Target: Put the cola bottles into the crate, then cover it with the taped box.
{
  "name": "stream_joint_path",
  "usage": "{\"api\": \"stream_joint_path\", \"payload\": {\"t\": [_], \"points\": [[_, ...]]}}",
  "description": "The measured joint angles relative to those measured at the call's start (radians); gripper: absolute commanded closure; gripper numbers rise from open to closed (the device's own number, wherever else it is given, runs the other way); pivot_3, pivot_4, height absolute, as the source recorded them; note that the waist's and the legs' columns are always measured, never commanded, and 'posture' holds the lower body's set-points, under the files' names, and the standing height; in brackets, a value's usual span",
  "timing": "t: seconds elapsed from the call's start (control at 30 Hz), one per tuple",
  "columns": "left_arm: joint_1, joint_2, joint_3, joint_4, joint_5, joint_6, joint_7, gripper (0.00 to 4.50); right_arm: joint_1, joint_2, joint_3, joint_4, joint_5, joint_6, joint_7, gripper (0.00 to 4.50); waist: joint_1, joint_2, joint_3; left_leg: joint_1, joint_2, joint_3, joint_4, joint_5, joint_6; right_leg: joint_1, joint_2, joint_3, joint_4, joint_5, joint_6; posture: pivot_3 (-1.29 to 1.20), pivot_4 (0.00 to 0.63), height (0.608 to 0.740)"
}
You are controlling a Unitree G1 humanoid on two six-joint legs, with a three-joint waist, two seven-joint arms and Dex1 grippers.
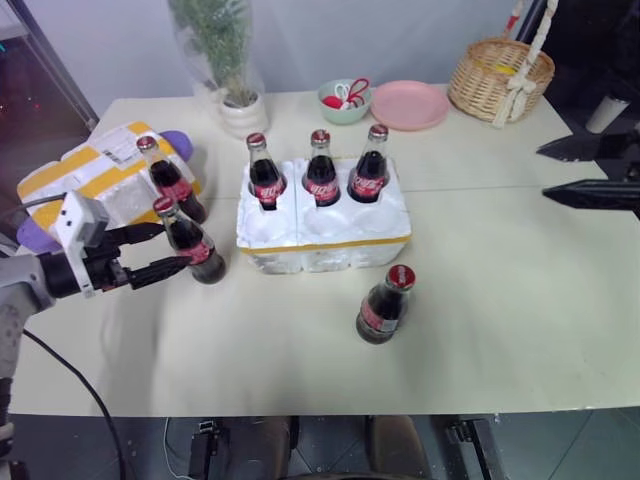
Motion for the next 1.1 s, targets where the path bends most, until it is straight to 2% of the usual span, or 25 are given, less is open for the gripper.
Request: {"api": "stream_joint_path", "payload": {"t": [0.5, 0.6, 0.67, 0.8, 0.9, 1.03, 1.1], "points": [[-0.144, -0.101, -0.123, 0.138, 0.087, -0.076, 0.023, 0.1, 0.082, 0.007, -0.071, -0.238, 0.117, 0.102, -0.061, 0.0, 0.001, -0.001, 0.0, 0.0, 0.0, 0.002, 0.001, 0.0, 0.0, -0.001, 0.0, 0.001, 0.001, 0.001, 0.001, 0.0, 0.15, 0.737], [-0.153, -0.104, -0.128, 0.148, 0.084, -0.073, 0.01, 0.89, 0.082, 0.012, -0.084, -0.25, 0.138, 0.12, -0.087, 0.0, 0.001, -0.001, 0.0, 0.0, 0.0, 0.002, 0.001, 0.0, 0.0, -0.001, 0.0, 0.001, 0.001, 0.001, 0.001, 0.0, 0.15, 0.737], [-0.163, -0.101, -0.128, 0.146, 0.082, -0.065, 0.003, 1.86, 0.082, 0.014, -0.091, -0.261, 0.147, 0.124, -0.099, 0.0, 0.002, -0.001, 0.0, 0.0, 0.0, 0.002, 0.001, 0.0, 0.0, -0.001, 0.0, 0.001, 0.001, 0.001, 0.001, 0.0, 0.15, 0.737], [-0.17, -0.069, -0.132, 0.127, 0.076, -0.009, -0.033, 1.89, 0.095, 0.015, -0.108, -0.271, 0.155, 0.123, -0.112, 0.0, 0.001, -0.002, 0.001, -0.001, 0.0, 0.002, 0.001, 0.0, 0.0, -0.001, 0.0, 0.002, 0.001, 0.001, 0.001, 0.0, 0.15, 0.737], [-0.195, 0.008, -0.147, 0.082, -0.012, 0.133, -0.142, 1.89, 0.112, 0.016, -0.111, -0.278, 0.155, 0.118, -0.119, 0.0, -0.001, -0.007, 0.004, -0.003, 0.0, 0.002, 0.001, 0.0, 0.0, -0.004, 0.0, 0.002, 0.002, 0.001, 0.001, 0.0, 0.15, 0.737], [-0.369, 0.112, -0.154, 0.038, -0.107, 0.266, -0.264, 1.89, 0.114, 0.018, -0.111, -0.279, 0.154, 0.106, -0.133, 0.0, 0.004, -0.013, 0.007, -0.003, 0.0, 0.002, 0.002, 0.0, 0.0, -0.004, 0.001, 0.002, 0.002, 0.001, 0.001, 0.0, 0.15, 0.737], [-0.505, 0.12, -0.173, 0.048, -0.137, 0.319, -0.303, 1.89, 0.119, 0.026, -0.112, -0.277, 0.152, 0.094, -0.143, 0.0, 0.007, -0.013, 0.007, -0.003, 0.0, 0.002, 0.003, 0.0, 0.0, -0.003, 0.0, 0.002, 0.002, 0.002, 0.002, 0.0, 0.15, 0.737]]}}
